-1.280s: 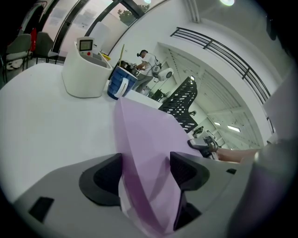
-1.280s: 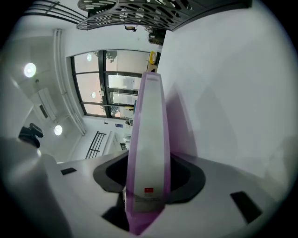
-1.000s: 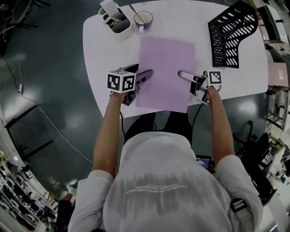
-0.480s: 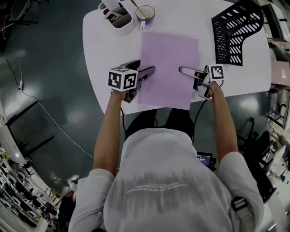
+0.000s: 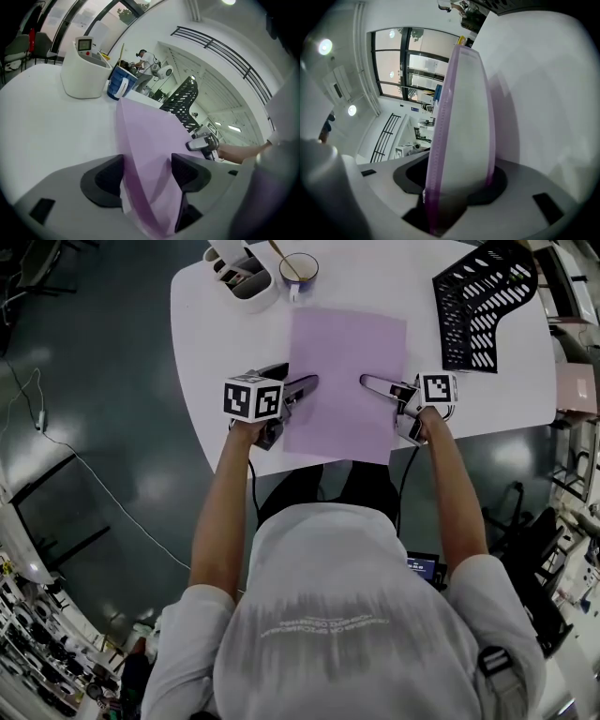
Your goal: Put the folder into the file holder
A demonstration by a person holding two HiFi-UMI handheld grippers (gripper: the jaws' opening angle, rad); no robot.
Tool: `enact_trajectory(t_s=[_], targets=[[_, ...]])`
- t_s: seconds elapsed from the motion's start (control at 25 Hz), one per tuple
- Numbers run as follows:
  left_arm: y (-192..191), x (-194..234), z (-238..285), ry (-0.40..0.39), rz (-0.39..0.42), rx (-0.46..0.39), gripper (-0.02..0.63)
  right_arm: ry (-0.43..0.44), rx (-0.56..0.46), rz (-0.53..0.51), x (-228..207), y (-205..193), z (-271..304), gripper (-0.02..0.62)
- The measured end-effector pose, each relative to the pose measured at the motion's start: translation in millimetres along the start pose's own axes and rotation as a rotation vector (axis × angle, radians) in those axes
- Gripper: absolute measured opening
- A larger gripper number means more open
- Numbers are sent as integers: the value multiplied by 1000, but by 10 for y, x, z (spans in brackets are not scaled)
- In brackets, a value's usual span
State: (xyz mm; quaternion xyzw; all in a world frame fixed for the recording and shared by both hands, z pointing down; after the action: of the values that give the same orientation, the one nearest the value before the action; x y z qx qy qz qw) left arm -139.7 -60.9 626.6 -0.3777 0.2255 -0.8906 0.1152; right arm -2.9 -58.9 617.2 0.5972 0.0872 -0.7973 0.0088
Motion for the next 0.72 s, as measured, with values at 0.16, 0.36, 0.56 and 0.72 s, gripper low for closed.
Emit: enact_trajectory(t_s=[0.16, 0.36, 0.56, 0.72], targets=[[-12, -64, 15, -45, 23, 9, 330, -8, -70, 9, 44, -126, -54, 215], [-120, -173, -79, -179, -37, 22, 330, -97, -154, 52, 137, -287, -275, 200], [50, -346, -331, -158, 33, -116, 193, -146, -296, -104, 561, -157, -647, 186], [430, -535, -593, -127, 98, -260, 49, -251, -385, -305, 986, -2, -1001, 181]])
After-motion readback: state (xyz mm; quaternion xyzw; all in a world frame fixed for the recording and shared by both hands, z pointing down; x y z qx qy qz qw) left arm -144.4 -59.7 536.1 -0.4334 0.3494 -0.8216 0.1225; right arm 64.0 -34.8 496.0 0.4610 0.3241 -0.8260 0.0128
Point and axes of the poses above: the fingertips, and each gripper's own axes: z forward along the fingers, x to its left, y out of its top, the point moved 1 cm from there along -z, backward along the fingers
